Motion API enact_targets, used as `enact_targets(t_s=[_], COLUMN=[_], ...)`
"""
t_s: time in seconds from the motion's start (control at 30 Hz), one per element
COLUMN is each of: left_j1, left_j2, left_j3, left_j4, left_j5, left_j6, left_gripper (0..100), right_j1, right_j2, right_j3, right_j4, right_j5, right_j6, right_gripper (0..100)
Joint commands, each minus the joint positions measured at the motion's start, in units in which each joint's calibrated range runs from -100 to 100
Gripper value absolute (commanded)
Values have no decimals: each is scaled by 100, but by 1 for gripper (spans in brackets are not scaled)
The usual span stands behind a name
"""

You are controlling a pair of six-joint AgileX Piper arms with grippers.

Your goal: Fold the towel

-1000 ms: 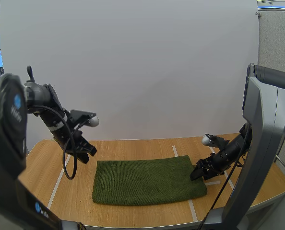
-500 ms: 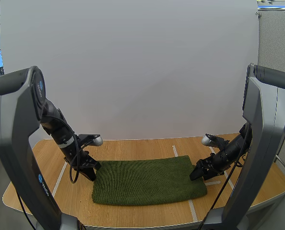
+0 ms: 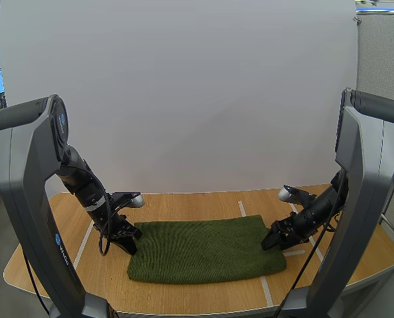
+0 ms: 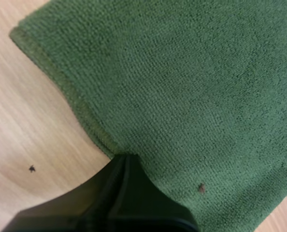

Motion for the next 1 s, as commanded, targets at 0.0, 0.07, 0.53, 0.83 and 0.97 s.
enact_targets(t_s=[0.0,0.07,0.53,0.83,0.97], left_j1=[6,6,-9,-9,-9], left_j2=[104,-38,-1132,-181,-17], left_j3=[-11,-70,-162,94,94], left_j4=[-62,-74,-315,-558,-602], left_j5=[-190,-44,538,81,-98], left_j6=[29,29,105,411,475], left_gripper=[0,0,0,0,0], right_j1=[-29,-29,-29,-29,-29], right_j2=[-18,-18,-18,-18,-18], right_j3=[10,10,10,10,10], right_j4=[-16,-16,-16,-16,-16], right_j5=[143,143,143,143,143], right_j6=[-54,-54,-54,-54,-54], right_gripper=[100,100,100,100,100])
